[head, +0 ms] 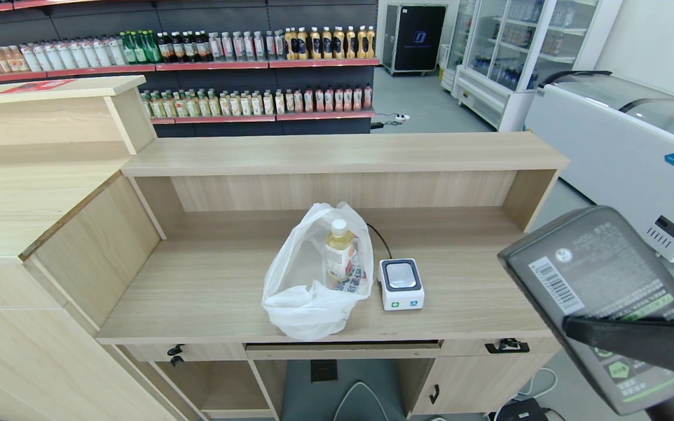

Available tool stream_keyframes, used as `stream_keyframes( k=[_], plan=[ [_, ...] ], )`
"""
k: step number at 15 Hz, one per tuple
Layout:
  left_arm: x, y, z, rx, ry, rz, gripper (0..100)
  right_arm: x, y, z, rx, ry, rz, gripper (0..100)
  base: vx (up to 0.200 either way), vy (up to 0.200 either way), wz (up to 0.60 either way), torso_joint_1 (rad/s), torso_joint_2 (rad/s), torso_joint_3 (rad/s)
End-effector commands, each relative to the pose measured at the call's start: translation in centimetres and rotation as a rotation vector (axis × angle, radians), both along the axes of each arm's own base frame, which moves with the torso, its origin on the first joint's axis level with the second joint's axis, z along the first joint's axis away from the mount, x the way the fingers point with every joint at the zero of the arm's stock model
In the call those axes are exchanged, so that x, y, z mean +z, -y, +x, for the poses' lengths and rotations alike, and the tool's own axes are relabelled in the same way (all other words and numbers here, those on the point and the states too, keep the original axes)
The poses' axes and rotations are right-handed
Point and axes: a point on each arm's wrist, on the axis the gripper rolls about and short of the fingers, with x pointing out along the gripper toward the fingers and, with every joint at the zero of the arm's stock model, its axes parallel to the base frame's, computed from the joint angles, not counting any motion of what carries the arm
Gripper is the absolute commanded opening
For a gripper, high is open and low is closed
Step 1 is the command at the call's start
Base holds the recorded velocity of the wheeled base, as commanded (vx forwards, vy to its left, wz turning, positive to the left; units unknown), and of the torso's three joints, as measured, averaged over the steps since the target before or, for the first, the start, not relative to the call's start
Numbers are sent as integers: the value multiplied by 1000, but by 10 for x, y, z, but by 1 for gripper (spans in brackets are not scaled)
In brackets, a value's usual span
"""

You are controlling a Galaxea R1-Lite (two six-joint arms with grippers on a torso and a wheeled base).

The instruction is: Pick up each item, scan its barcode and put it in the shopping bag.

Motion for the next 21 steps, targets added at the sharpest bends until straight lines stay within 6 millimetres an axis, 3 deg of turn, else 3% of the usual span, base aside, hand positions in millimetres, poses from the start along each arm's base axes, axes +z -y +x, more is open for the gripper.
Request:
stream_keyframes(
  k=[1, 6, 9, 10, 12, 15, 18, 20, 21],
  plan=[
    [0, 0, 0, 1, 0, 0, 0, 0, 0, 0, 1, 1, 1, 0, 0, 0, 0, 0, 0, 0],
    [0, 0, 0, 1, 0, 0, 0, 7, 0, 1, -8, -31, 33, 0, 0, 0, 0, 0, 0, 0],
    [0, 0, 0, 1, 0, 0, 0, 36, 10, 23, -185, -210, 182, 0, 0, 0, 0, 0, 0, 0],
    [0, 0, 0, 1, 0, 0, 0, 44, 31, 34, -347, -356, 296, 0, 0, 0, 0, 0, 0, 0],
    [0, 0, 0, 1, 0, 0, 0, 38, 68, 50, -631, -706, 531, 0, 0, 0, 0, 0, 0, 0],
    [0, 0, 0, 1, 0, 0, 0, 32, 118, 54, -1009, -986, 876, 0, 0, 0, 0, 0, 0, 0],
    [0, 0, 0, 1, 0, 0, 0, 26, 144, 45, -1203, -1329, 1272, 0, 0, 0, 0, 0, 0, 0],
    [0, 0, 0, 1, 0, 0, 0, 28, 148, 48, -1213, -1388, 1361, 0, 0, 0, 0, 0, 0, 0],
    [0, 0, 0, 1, 0, 0, 0, 29, 156, 54, -1197, -1483, 1572, 0, 0, 0, 0, 0, 0, 0]
  ],
)
